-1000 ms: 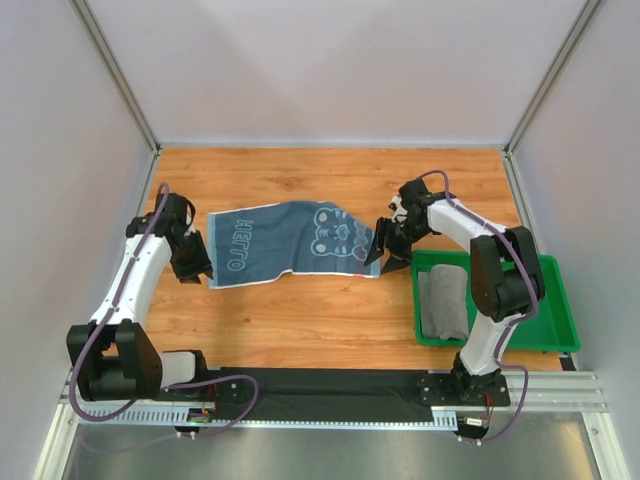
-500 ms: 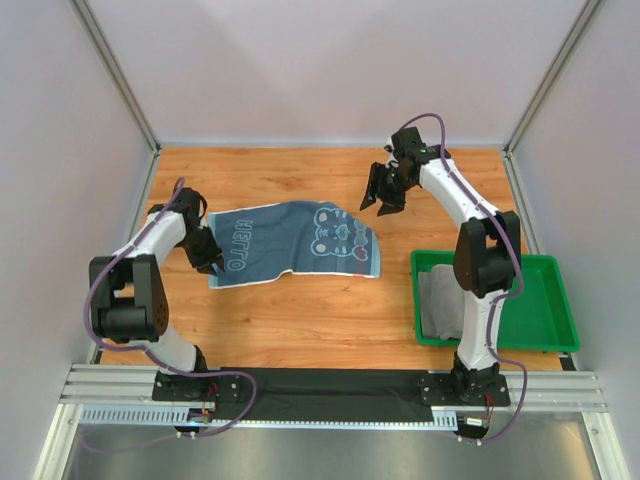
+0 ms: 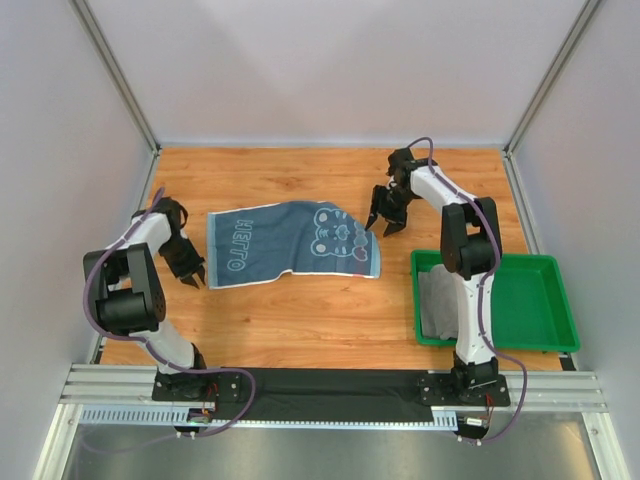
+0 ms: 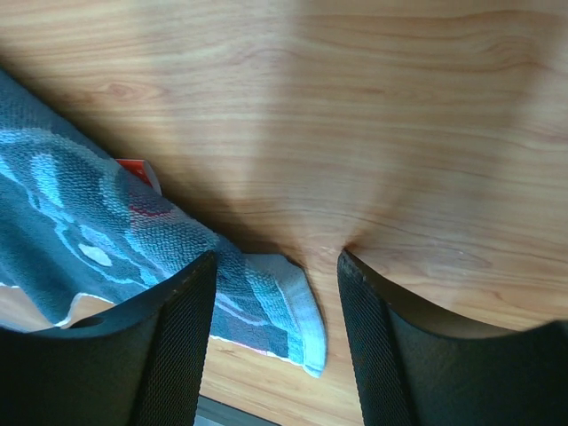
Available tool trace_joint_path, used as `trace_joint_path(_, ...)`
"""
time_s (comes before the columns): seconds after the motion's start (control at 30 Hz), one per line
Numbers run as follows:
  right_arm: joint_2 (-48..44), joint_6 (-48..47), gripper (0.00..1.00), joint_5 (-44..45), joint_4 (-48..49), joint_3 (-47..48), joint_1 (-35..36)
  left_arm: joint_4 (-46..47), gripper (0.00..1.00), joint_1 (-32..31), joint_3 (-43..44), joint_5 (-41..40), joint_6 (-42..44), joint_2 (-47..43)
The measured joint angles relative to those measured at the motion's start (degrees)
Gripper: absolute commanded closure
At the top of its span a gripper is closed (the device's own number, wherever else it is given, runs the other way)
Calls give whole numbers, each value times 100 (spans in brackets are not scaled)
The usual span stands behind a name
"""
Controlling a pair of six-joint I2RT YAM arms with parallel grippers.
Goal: Roll the towels
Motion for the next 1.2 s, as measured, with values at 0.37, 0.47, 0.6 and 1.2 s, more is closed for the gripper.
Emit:
trace_joint_path(0.37,66,282,51,-994,592,-212,127,-94,70,667,-127,142,356,-181)
trace_joint_path(0.47,114,402,88,-1360,870,-356,195,-28,70,649,-208,361,391,-520)
trace_joint_path(0.6,232,483,100,-1657,1126,-468,240,46,73,640,-208,540,439,-708)
trace_joint_path(1.2,-1333,-1480,36,1926,793,-433,3180,140,76,514,-208,750,444,-704)
